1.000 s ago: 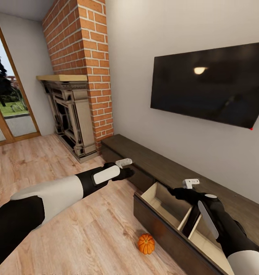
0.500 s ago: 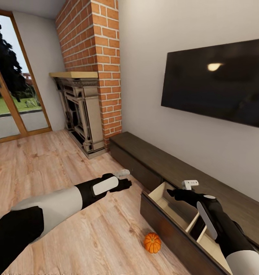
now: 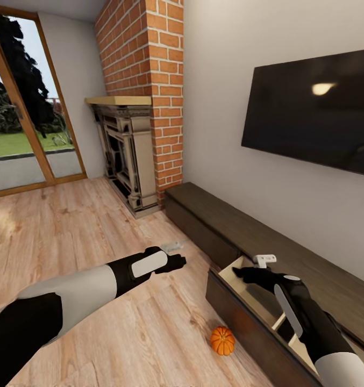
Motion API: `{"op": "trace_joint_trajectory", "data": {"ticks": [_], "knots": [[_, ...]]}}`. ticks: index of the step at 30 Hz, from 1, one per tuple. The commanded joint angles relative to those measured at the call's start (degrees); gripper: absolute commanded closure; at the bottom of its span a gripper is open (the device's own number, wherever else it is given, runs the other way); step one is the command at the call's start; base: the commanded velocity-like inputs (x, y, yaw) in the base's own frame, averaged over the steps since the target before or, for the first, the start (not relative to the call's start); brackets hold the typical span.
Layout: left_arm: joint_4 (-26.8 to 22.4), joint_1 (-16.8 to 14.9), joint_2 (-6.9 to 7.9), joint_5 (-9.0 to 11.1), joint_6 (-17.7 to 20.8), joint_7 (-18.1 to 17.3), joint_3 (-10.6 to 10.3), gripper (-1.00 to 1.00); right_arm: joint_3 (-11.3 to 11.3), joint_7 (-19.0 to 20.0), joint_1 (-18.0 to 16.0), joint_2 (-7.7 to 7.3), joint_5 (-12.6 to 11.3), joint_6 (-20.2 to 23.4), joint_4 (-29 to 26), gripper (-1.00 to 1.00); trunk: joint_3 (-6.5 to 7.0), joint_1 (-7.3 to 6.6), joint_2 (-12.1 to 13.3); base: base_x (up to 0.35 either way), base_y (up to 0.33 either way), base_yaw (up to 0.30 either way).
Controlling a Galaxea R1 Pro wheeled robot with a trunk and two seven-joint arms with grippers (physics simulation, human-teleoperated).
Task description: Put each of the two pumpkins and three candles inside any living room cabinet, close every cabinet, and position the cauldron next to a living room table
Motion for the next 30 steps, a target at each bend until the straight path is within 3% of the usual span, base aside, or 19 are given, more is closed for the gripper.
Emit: {"op": "trace_joint_trajectory", "data": {"ticks": [1, 15, 30], "knots": [[0.0, 0.0, 0.0, 0.0, 0.0, 0.0, 0.0, -1.0, 0.0, 0.01, 0.0, 0.01, -0.01, 0.0, 0.0, -1.0, -0.08, 0.0, 0.0, 0.0, 0.0, 0.137], [0.08, 0.0, -0.01, 0.0, 0.0, -0.05, 0.0, -1.0, -0.11, -0.07, -0.01, 0.0, -0.22, -0.09, 0.05, -1.0, -1.18, 0.0, 0.0, 0.0, 0.0, 0.127], [0.09, 0.0, -0.01, 0.0, -0.06, -0.08, -0.05, -1.0, 0.32, 0.1, -0.01, 0.0, 0.31, -0.25, 4.05, -1.0, -1.25, 0.0, 0.0, 0.037, 0.0, -0.002]]}}
